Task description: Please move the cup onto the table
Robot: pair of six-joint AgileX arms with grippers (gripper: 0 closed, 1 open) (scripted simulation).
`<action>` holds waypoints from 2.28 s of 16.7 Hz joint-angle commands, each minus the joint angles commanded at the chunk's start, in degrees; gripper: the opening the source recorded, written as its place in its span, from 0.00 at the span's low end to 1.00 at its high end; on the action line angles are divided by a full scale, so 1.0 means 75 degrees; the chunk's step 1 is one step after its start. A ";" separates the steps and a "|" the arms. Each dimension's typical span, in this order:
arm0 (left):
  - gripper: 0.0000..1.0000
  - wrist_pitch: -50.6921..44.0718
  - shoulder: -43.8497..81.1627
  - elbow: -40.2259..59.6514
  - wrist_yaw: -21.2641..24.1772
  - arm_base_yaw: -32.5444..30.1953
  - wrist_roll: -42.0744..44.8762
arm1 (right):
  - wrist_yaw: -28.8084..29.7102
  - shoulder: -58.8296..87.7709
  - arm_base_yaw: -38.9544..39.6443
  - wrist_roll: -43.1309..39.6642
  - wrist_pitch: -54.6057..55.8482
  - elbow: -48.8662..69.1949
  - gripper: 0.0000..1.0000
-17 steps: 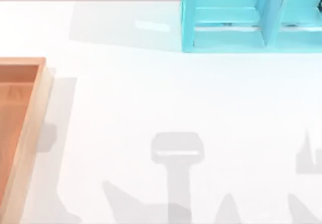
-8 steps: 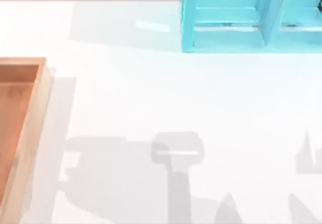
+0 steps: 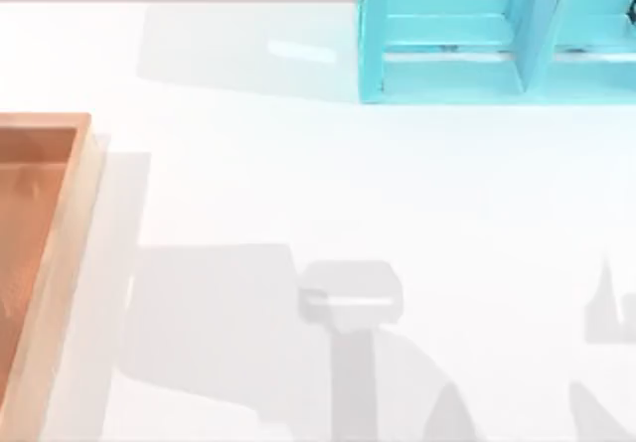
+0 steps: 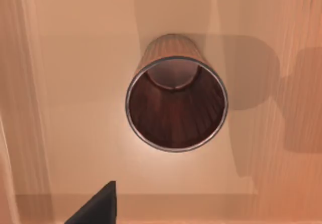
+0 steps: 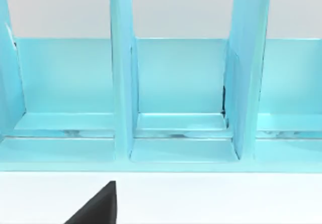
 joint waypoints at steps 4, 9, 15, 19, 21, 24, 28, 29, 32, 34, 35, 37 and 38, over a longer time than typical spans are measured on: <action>1.00 0.0142 0.0002 -0.0141 0.0000 -0.0029 -0.0015 | 0.0000 0.0000 0.0000 0.0000 0.0000 0.0000 1.00; 1.00 0.1740 0.0320 -0.1364 0.0001 0.0007 0.0014 | 0.0000 0.0000 0.0000 0.0000 0.0000 0.0000 1.00; 1.00 0.3004 0.0617 -0.2387 0.0001 0.0040 0.0050 | 0.0000 0.0000 0.0000 0.0000 0.0000 0.0000 1.00; 0.92 0.3004 0.0617 -0.2387 0.0001 0.0040 0.0050 | 0.0000 0.0000 0.0000 0.0000 0.0000 0.0000 1.00; 0.77 0.3004 0.0617 -0.2387 0.0001 0.0040 0.0050 | 0.0000 0.0000 0.0000 0.0000 0.0000 0.0000 1.00; 0.55 0.3004 0.0617 -0.2387 0.0001 0.0040 0.0050 | 0.0000 0.0000 0.0000 0.0000 0.0000 0.0000 1.00; 0.25 0.3004 0.0617 -0.2387 0.0001 0.0040 0.0050 | 0.0000 0.0000 0.0000 0.0000 0.0000 0.0000 1.00; 0.17 0.3004 0.0617 -0.2387 0.0001 0.0040 0.0050 | 0.0000 0.0000 0.0000 0.0000 0.0000 0.0000 1.00; 0.00 0.3004 0.0617 -0.2387 0.0001 0.0040 0.0050 | 0.0000 0.0000 0.0000 0.0000 0.0000 0.0000 1.00; 0.00 0.3004 0.0617 -0.2387 0.0001 0.0040 0.0050 | 0.0000 0.0000 0.0000 0.0000 0.0000 0.0000 1.00; 0.00 0.3004 0.0617 -0.2387 0.0001 0.0040 0.0050 | 0.0000 0.0000 0.0000 0.0000 0.0000 0.0000 1.00; 0.00 0.3004 0.0617 -0.2387 0.0001 0.0040 0.0050 | 0.0000 0.0000 0.0000 0.0000 0.0000 0.0000 1.00; 0.00 0.3004 0.0617 -0.2387 0.0001 0.0040 0.0050 | 0.0000 0.0000 0.0000 0.0000 0.0000 0.0000 1.00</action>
